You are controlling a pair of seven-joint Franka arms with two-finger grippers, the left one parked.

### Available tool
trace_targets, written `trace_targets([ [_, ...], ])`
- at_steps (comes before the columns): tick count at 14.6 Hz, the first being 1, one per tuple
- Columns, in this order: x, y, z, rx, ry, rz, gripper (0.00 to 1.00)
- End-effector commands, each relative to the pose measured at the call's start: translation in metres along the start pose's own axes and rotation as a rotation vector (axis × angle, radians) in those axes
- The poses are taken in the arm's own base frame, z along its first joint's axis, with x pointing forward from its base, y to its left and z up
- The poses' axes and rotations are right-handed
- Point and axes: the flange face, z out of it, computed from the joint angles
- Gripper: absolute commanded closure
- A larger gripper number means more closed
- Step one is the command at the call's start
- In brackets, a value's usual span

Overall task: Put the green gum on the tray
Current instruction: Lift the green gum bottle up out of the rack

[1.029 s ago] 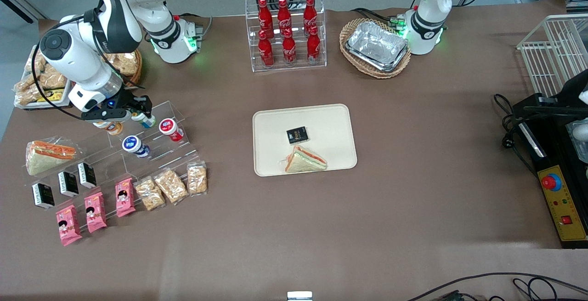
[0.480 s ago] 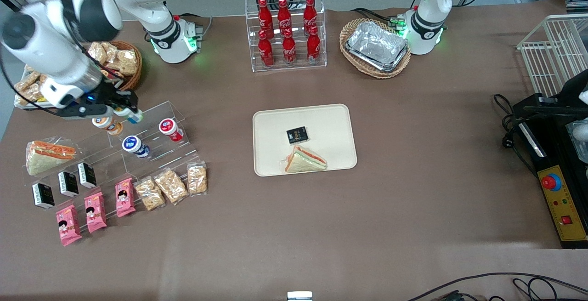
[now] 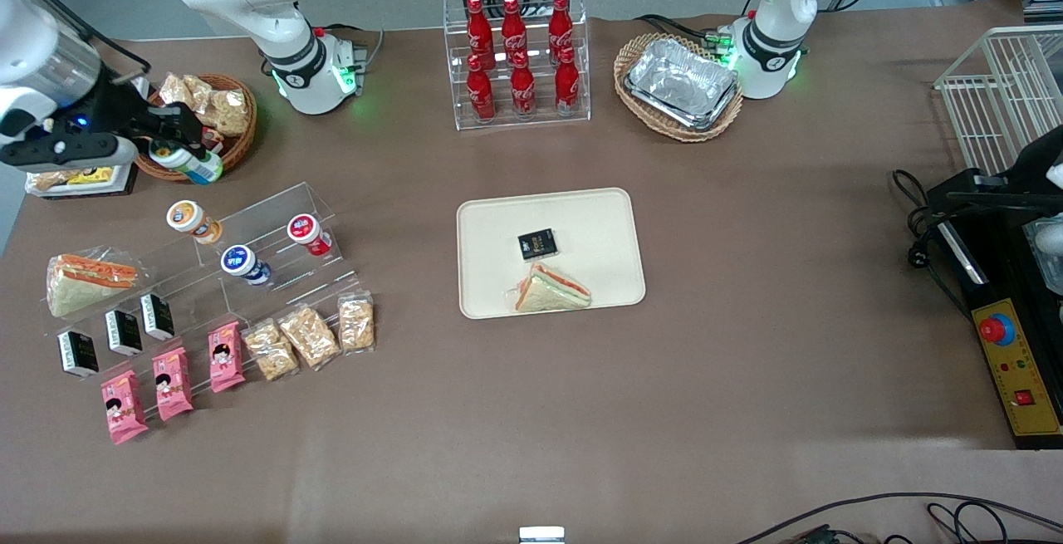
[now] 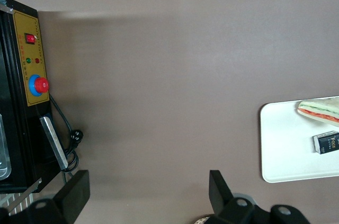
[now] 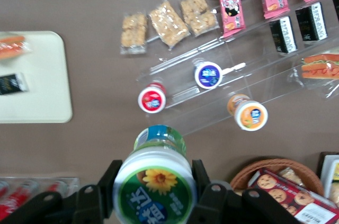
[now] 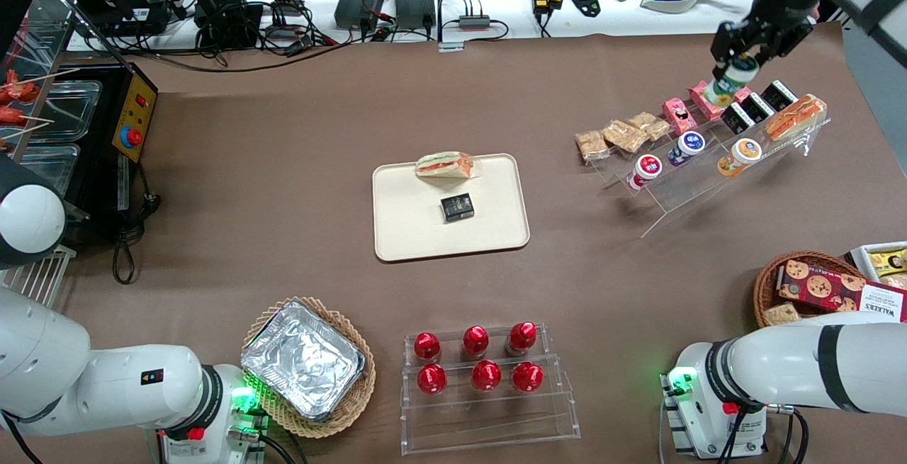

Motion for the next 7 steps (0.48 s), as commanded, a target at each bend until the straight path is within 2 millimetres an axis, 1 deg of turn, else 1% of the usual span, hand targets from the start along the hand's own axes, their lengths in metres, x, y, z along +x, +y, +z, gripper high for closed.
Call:
trace_targets([
  [1,0.018,-0.063,-0.001,0.023,-0.039,0.118,0.62],
  [2,0.018,-0.086,0.003,0.026,-0.038,0.168,0.62],
  [4,0.023,-0.132,0.019,0.066,-0.045,0.263,0.62],
  [6,0.030,-0.172,0.043,0.062,-0.044,0.337,0.62],
  [7,0.035,-0.185,0.054,0.067,-0.036,0.368,0.62],
])
